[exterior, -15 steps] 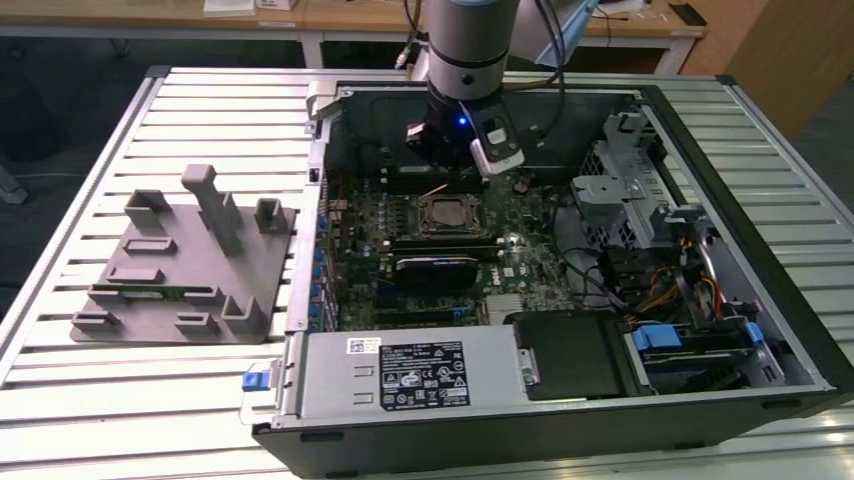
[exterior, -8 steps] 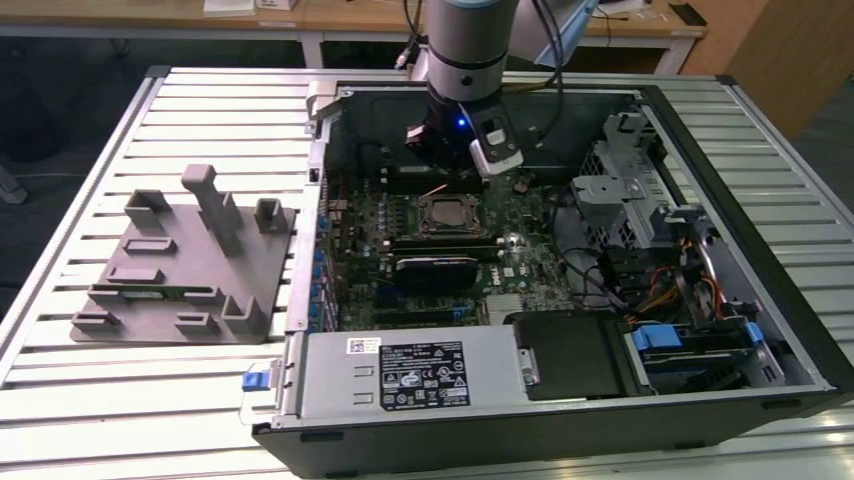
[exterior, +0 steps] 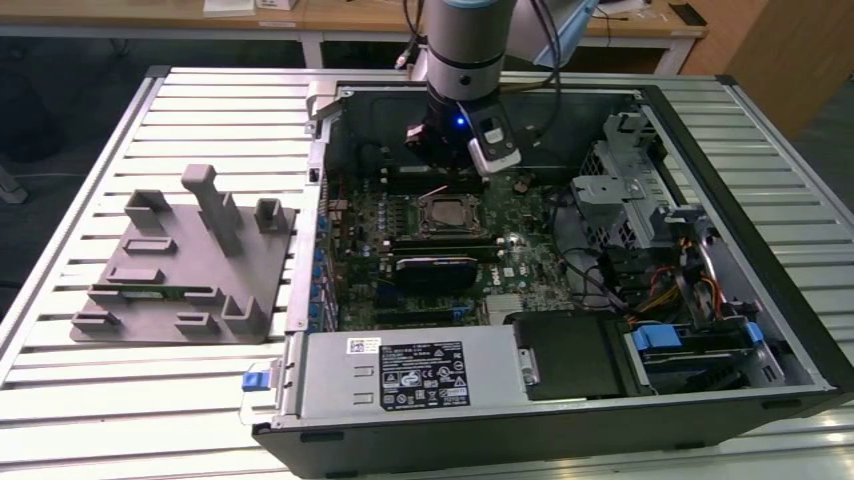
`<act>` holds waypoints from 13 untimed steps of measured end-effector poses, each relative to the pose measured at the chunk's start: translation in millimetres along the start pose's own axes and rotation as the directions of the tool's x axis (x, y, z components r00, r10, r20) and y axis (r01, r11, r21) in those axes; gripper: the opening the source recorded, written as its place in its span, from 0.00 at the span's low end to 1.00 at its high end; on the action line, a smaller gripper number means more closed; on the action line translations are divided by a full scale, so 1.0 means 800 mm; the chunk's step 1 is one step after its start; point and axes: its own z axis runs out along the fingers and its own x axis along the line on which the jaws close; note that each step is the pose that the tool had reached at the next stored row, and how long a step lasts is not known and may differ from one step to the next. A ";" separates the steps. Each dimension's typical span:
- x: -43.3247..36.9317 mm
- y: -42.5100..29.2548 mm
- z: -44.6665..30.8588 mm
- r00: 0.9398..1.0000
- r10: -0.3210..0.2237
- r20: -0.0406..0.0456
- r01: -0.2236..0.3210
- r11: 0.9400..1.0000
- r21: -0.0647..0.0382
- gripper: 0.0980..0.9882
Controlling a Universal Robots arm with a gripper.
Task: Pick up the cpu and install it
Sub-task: 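Install the first cpu locking lever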
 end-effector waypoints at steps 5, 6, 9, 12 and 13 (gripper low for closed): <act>0.001 0.0055 0.0042 1.000 0.000 0.001 0.000 1.000 0.005 0.01; 0.001 0.0063 0.0050 1.000 0.000 0.001 0.000 1.000 0.007 0.01; 0.001 0.0081 0.0076 1.000 -0.001 0.003 0.001 1.000 0.027 0.01; 0.002 0.0100 0.0104 1.000 -0.003 0.007 0.003 0.998 0.056 0.01; 0.002 0.0105 0.0114 1.000 -0.004 0.009 0.003 0.998 0.064 0.01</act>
